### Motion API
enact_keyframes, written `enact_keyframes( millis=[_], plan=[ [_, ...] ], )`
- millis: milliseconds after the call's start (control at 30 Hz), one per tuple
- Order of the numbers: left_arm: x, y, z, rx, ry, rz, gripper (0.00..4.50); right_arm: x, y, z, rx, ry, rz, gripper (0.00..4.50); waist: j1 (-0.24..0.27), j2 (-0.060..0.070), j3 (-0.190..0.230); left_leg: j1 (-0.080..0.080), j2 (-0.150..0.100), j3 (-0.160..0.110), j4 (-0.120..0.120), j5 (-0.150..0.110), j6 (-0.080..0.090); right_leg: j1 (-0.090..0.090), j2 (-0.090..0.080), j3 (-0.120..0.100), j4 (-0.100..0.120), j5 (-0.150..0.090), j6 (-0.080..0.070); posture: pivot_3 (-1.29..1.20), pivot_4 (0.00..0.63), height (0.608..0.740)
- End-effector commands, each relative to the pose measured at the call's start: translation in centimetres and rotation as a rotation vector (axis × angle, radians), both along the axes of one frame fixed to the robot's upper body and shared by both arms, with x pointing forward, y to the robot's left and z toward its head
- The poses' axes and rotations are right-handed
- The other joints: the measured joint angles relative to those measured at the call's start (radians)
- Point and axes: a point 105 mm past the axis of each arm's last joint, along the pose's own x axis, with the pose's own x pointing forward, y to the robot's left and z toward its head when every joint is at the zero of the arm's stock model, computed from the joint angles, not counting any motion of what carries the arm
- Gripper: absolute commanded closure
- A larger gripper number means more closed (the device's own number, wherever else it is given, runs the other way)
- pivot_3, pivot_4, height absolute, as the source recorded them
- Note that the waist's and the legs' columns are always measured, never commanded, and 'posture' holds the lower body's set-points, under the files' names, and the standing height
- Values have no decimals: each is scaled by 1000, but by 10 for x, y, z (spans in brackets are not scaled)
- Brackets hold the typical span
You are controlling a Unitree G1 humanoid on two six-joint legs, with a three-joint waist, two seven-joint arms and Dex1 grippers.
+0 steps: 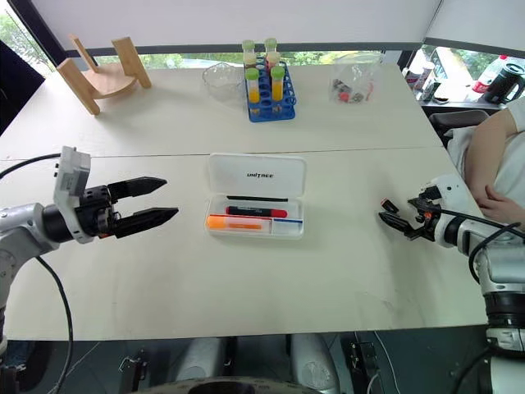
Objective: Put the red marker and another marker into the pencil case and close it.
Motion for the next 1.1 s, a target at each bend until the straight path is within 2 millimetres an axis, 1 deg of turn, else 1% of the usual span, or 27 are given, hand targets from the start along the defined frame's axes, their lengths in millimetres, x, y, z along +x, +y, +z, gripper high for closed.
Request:
enact_keyframes(
  millis=[33, 67, 100, 133, 167, 200, 267, 300, 367, 433, 467, 533, 600, 667, 733, 833, 933, 1100],
  plan=[
    [-5, 0, 13, 4, -48, -14, 0, 2, 3, -13, 8, 21, 20, 890, -5, -1, 0, 0, 0, 0, 0, 0, 0, 1, 0, 0, 0, 0, 0, 0, 150, 740],
    [-4, 0, 13, 5, -51, -11, 0, 3, 4, -13, 12, 21, 27, 1336, -6, -1, 0, 1, 0, 0, 0, 0, 0, 1, 0, 0, 0, 0, 0, 0, 150, 740],
    [-4, 0, 13, 6, -55, -8, 0, 3, 5, -13, 17, 20, 35, 1910, -8, 0, 0, 1, 0, 0, 0, 0, 0, 1, 0, 0, 0, 0, 0, 0, 150, 740],
    [-3, 0, 14, 7, -57, -6, 0, 3, 6, -12, 25, 17, 44, 2300, -9, 0, 0, 1, 0, 0, 0, 0, 0, 1, 0, 0, 0, 0, 0, 0, 150, 740],
    [-3, 0, 14, 8, -60, -2, 0, 2, 9, -10, 32, 11, 57, 2934, -9, 0, 0, 1, 0, 0, 0, 0, 0, 1, 0, 0, 0, 0, 0, 0, 150, 740],
    [-2, 0, 14, 9, -61, 0, 0, 2, 10, -9, 36, 7, 65, 3354, -9, 0, 0, 1, 0, 0, -1, 0, 0, 1, 1, 0, 0, 0, 0, 0, 150, 740],
    [-2, 1, 14, 8, -61, 4, 0, 1, 14, -4, 22, -5, 94, 4433, -9, 0, 0, 1, 0, -1, -1, 0, 0, 0, 1, 0, 0, 0, 0, 0, 150, 740],
    [-2, 2, 14, 8, -60, 6, 0, 0, 18, 0, 15, -11, 121, 4433, -9, 0, 0, 1, 1, -1, -1, 0, 0, 0, 1, 0, 0, 0, 0, 0, 150, 740],
    [-1, 4, 14, 8, -58, 10, 0, -1, 35, 15, -22, -50, 223, 4433, -8, 0, 0, 1, 1, -1, -1, 0, 0, 0, 1, 0, 0, 0, 0, 0, 150, 740],
    [0, 5, 14, 10, -56, 14, 0, -5, 65, 34, -33, -85, 371, 4433, -11, 2, 1, 0, 1, -1, -1, 0, 0, 0, 1, 0, 0, 0, 0, 0, 150, 740],
    [1, 6, 13, 14, -53, 16, 0, -9, 83, 43, -27, -99, 453, 4433, -12, 3, 2, 0, 1, 0, -1, 0, 0, -1, 1, 0, 0, 0, 0, 0, 150, 740],
    [4, 7, 12, 17, -48, 20, 0, -17, 115, 57, -18, -110, 601, 4433, -12, 4, 2, 0, 1, 0, -1, 0, 0, -1, 1, 1, 1, 0, 0, 0, 150, 740],
    [7, 8, 10, 20, -42, 22, 0, -22, 140, 61, -40, -113, 720, 4433, -10, 4, 2, 0, 1, -1, -1, 0, 0, -1, 2, 0, 1, 0, 0, 0, 150, 740],
    [11, 8, 6, 30, -36, 25, 0, -23, 157, 61, -57, -116, 797, 4433, -7, 3, 2, 0, 1, -1, -1, 0, 0, -1, 2, 0, 0, 0, 0, 0, 150, 740],
    [13, 8, 4, 37, -35, 28, 0, -20, 170, 60, -61, -118, 842, 4433, -1, 3, 2, 0, 1, -2, -1, 0, 0, -1, 1, -1, -1, 0, 0, 0, 150, 740],
    [16, 7, 2, 37, -35, 29, 0, -18, 185, 49, -93, -97, 918, 4433, 3, 2, 2, -2, 0, -2, -1, 0, 0, -1, 0, -1, -1, 0, 0, 0, 150, 740],
    [17, 6, 2, 40, -37, 31, 0, -16, 191, 41, -113, -77, 955, 4433, 4, 2, 2, -2, 0, -1, -1, 0, 0, -2, -1, -1, -1, 0, 0, 0, 150, 740],
    [16, 6, 1, 41, -46, 45, 0, -15, 195, 35, -127, -73, 986, 4433, 1, 2, 2, -2, 0, -1, -1, 0, 0, -2, -1, -1, -1, 0, 0, 0, 150, 740]
  ],
)
